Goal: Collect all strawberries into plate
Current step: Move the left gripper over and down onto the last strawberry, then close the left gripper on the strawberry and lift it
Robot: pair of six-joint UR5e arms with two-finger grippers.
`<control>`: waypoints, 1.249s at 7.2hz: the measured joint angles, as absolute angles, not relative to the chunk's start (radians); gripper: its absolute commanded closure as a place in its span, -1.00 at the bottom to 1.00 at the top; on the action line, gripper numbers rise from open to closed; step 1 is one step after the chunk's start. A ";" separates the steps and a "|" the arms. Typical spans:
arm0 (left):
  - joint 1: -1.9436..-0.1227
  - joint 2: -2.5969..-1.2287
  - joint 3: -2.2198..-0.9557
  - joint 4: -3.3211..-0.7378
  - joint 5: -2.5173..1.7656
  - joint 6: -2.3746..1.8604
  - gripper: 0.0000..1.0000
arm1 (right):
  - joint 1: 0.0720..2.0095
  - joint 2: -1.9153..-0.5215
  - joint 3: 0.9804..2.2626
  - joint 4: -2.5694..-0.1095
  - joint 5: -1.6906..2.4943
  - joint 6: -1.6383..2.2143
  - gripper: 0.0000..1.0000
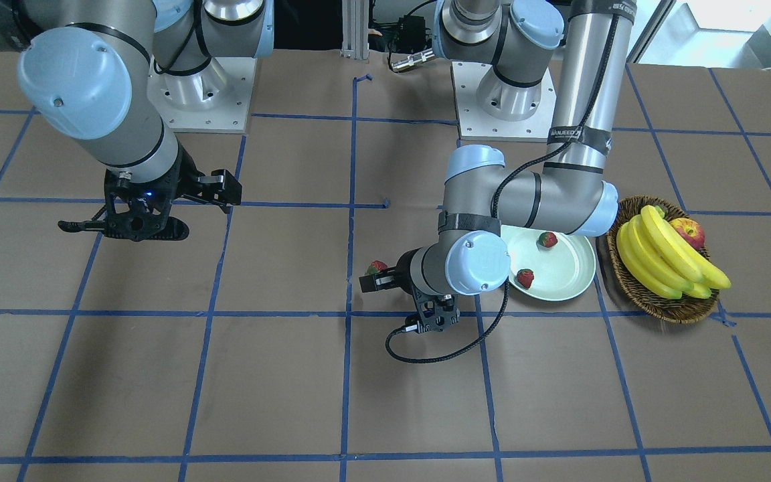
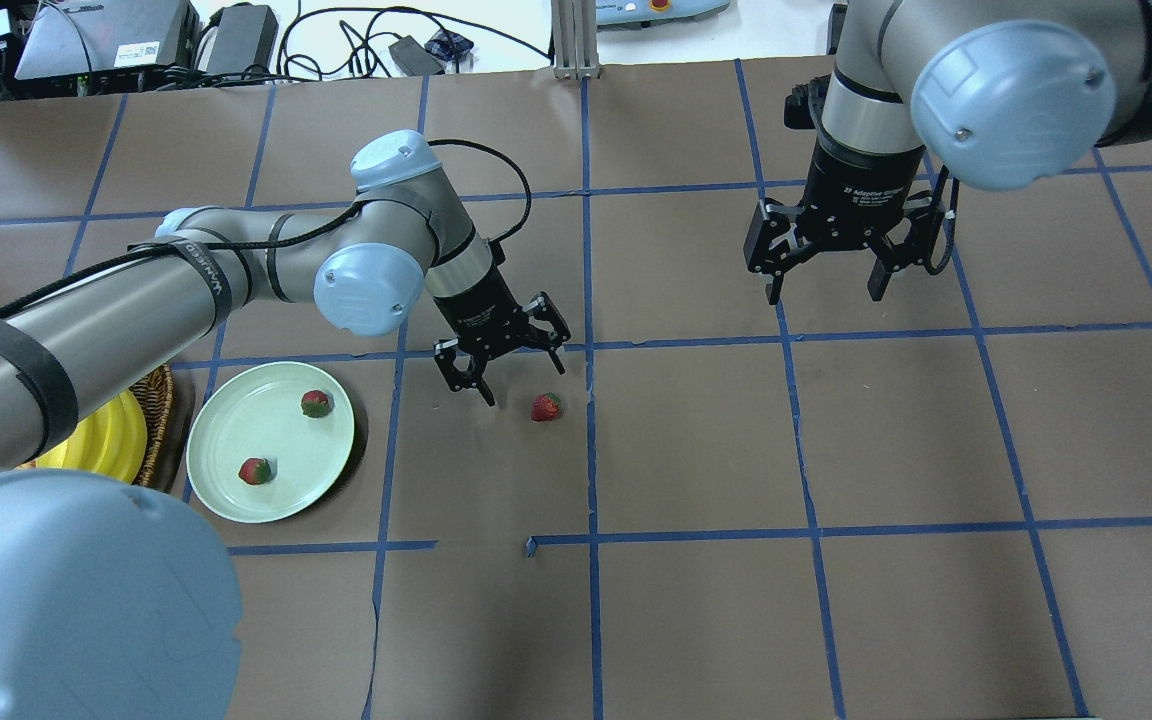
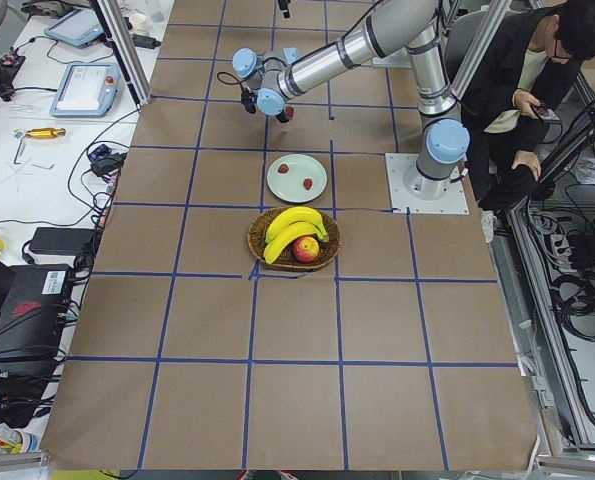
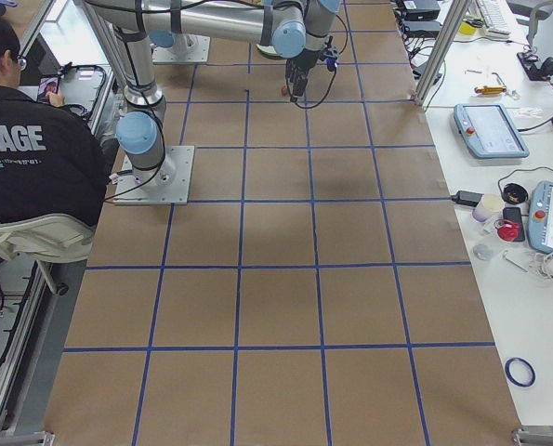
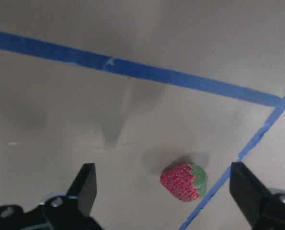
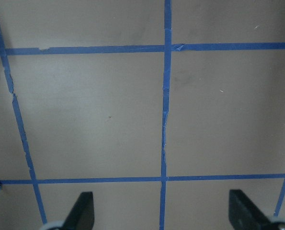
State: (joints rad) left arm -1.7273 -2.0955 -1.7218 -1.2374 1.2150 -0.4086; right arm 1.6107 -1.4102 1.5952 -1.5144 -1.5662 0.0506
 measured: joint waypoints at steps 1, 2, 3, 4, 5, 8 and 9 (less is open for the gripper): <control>-1.738 -2.107 -1.723 -1.238 1.211 -0.413 -0.31 | 1.611 -1.410 1.601 -1.519 -1.566 0.051 -1.00; -1.744 -2.112 -1.724 -1.238 1.210 -0.414 0.17 | 1.611 -1.410 1.603 -1.521 -1.566 0.051 -1.00; -1.747 -2.115 -1.724 -1.238 1.211 -0.413 0.65 | 1.611 -1.410 1.604 -1.522 -1.566 0.051 -1.00; -1.748 -2.116 -1.724 -1.238 1.211 -0.410 1.00 | 1.611 -1.410 1.604 -1.523 -1.566 0.051 -1.00; -1.748 -2.116 -1.724 -1.238 1.212 -0.406 1.00 | 1.610 -1.410 1.604 -1.524 -1.566 0.051 -1.00; -1.747 -2.103 -1.718 -1.241 1.219 -0.395 1.00 | 1.586 -1.413 1.605 -1.525 -1.582 0.033 -1.00; -1.742 -2.085 -1.711 -1.246 1.245 -0.390 1.00 | 1.579 -1.414 1.605 -1.525 -1.586 0.030 -1.00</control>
State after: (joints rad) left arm -1.7423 -2.0848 -1.7115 -1.2464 1.2451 -0.3896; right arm 1.5793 -1.4140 1.6045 -1.5249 -1.5859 0.0305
